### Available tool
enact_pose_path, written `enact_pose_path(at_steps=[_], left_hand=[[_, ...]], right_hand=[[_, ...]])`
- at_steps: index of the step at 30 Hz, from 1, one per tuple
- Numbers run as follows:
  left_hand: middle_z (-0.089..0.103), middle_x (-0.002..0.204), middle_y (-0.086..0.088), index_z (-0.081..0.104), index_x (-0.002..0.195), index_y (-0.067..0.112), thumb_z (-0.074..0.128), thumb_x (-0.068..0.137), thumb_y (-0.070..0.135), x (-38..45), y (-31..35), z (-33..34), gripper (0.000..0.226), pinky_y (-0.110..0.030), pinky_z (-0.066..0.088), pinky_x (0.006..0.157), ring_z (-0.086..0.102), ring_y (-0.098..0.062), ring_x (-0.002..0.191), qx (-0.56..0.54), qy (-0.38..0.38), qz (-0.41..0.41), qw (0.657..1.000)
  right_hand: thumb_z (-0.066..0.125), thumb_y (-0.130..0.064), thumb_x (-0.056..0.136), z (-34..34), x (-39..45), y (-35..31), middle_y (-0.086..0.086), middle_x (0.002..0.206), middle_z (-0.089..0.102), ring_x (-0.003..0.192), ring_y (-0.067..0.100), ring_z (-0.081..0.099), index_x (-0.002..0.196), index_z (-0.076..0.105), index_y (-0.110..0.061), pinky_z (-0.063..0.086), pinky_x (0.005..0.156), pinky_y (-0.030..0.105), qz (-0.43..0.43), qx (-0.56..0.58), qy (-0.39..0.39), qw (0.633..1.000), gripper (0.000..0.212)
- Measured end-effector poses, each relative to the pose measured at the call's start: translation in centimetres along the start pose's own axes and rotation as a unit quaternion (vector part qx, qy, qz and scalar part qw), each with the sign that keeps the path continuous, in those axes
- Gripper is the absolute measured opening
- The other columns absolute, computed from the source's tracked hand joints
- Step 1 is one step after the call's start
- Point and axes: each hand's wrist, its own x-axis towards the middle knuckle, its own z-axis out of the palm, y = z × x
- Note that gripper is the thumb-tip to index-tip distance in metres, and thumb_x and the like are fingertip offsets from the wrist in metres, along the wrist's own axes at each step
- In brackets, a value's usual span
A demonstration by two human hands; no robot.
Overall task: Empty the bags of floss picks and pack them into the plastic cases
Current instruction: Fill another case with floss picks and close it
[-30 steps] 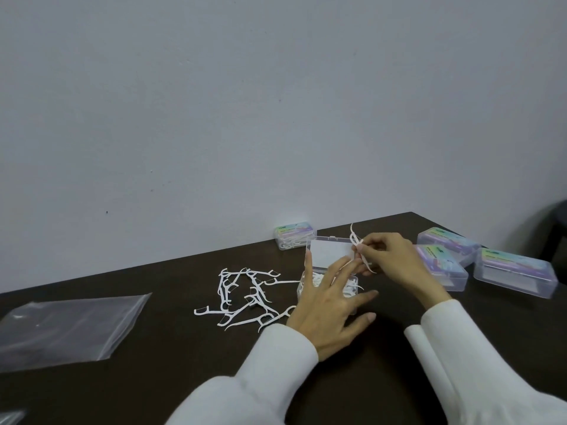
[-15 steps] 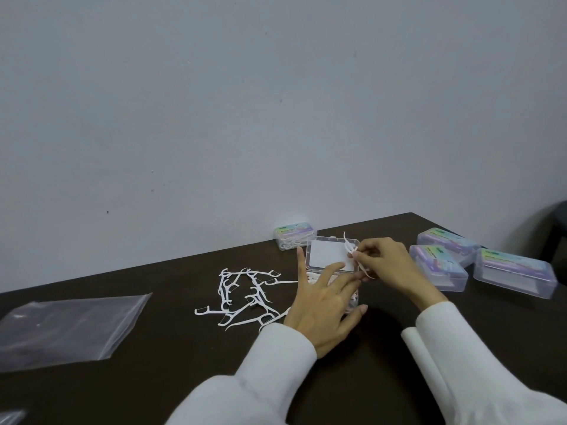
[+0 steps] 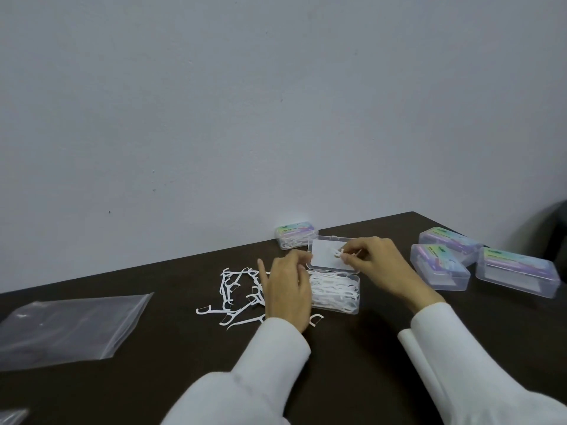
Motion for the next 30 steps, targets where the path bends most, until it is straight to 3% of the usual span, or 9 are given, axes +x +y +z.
enact_pose_path(at_steps=[2,5,12,17,19,21,24,27,30], left_hand=[[0.063,0.101,0.009,0.061,0.105,0.02,0.04,0.094,0.004,0.3,-0.8,0.1,0.028,-0.032,0.027,0.108,0.052,-0.011,0.105,-0.075,0.004,-0.054,0.996],[0.061,0.101,0.009,0.061,0.108,0.017,0.041,0.095,0.005,0.4,-1.3,0.5,0.027,-0.018,0.034,0.085,0.052,-0.012,0.105,-0.124,0.001,-0.096,0.988],[0.06,0.12,-0.002,0.058,0.121,0.013,0.04,0.098,0.008,0.5,-1.4,0.8,0.029,-0.02,0.036,0.094,0.052,-0.011,0.112,-0.237,-0.062,-0.156,0.957],[0.048,0.14,-0.003,0.042,0.139,0.013,0.038,0.1,0.014,1.2,-1.2,1.1,0.038,-0.032,0.031,0.111,0.044,-0.014,0.128,-0.304,-0.136,-0.176,0.927],[0.044,0.143,-0.001,0.038,0.142,0.016,0.039,0.101,0.022,1.5,-1.0,1.0,0.041,-0.038,0.03,0.113,0.041,-0.016,0.131,-0.34,-0.16,-0.2,0.905],[0.043,0.142,0.004,0.039,0.141,0.019,0.044,0.096,0.043,1.6,-1.0,1.4,0.052,-0.04,0.028,0.113,0.04,-0.015,0.131,-0.356,-0.188,-0.223,0.888],[0.053,0.135,-0.002,0.047,0.136,0.019,0.058,0.068,0.075,1.9,-2.2,3.3,0.089,-0.041,0.035,0.11,0.051,-0.017,0.124,-0.412,-0.207,-0.29,0.839],[0.066,0.104,-0.006,0.057,0.113,0.01,0.037,0.098,0.042,1.9,-0.7,1.5,0.041,-0.019,0.054,0.073,0.069,-0.006,0.085,-0.494,-0.19,-0.283,0.8],[0.064,0.094,-0.007,0.052,0.113,0.005,0.03,0.102,0.03,2.0,-1.3,2.1,0.036,-0.015,0.051,0.053,0.066,-0.007,0.072,-0.506,-0.171,-0.277,0.799]], right_hand=[[0.06,-0.023,0.089,0.4,0.0,-0.5,-0.002,0.096,0.066,0.075,0.003,0.056,0.103,0.07,-0.015,0.049,0.076,0.022,-0.022,-0.029,-0.03,0.999,0.019],[0.062,-0.025,0.088,0.7,-0.2,-1.1,-0.005,0.096,0.066,0.079,0.005,0.056,0.099,0.071,-0.019,0.05,0.079,0.026,-0.048,-0.056,-0.055,0.996,0.016],[0.068,-0.031,0.082,1.1,-0.2,-0.6,-0.011,0.087,0.067,0.078,0.007,0.06,0.087,0.072,-0.025,0.053,0.08,0.033,-0.055,-0.046,-0.06,0.996,0.009],[0.057,-0.024,0.09,0.9,-0.2,-0.1,0.003,0.095,0.064,0.078,0.01,0.055,0.096,0.063,-0.013,0.049,0.075,0.025,0.053,0.009,0.121,0.991,0.014],[0.05,-0.025,0.095,0.8,-0.1,-0.1,0.011,0.107,0.061,0.085,0.015,0.054,0.105,0.057,-0.008,0.047,0.077,0.026,0.166,0.086,0.139,0.973,0.021],[0.039,-0.036,0.098,1.2,0.1,-0.5,0.011,0.116,0.056,0.094,0.019,0.053,0.115,0.049,-0.007,0.047,0.086,0.032,0.256,0.165,0.057,0.951,0.035],[0.023,-0.045,0.1,1.9,-0.1,-1.9,0.006,0.097,0.057,0.088,0.021,0.053,0.109,0.048,-0.013,0.043,0.087,0.034,0.311,0.383,-0.01,0.87,0.042],[0.02,-0.05,0.098,2.3,0.1,-1.8,0.013,0.1,0.057,0.094,0.026,0.055,0.109,0.049,-0.009,0.042,0.09,0.037,0.317,0.545,0.024,0.776,0.052],[0.03,-0.044,0.099,2.8,0.0,-1.3,0.014,0.1,0.06,0.096,0.024,0.056,0.1,0.056,-0.005,0.043,0.092,0.038,0.308,0.548,0.004,0.778,0.048]])
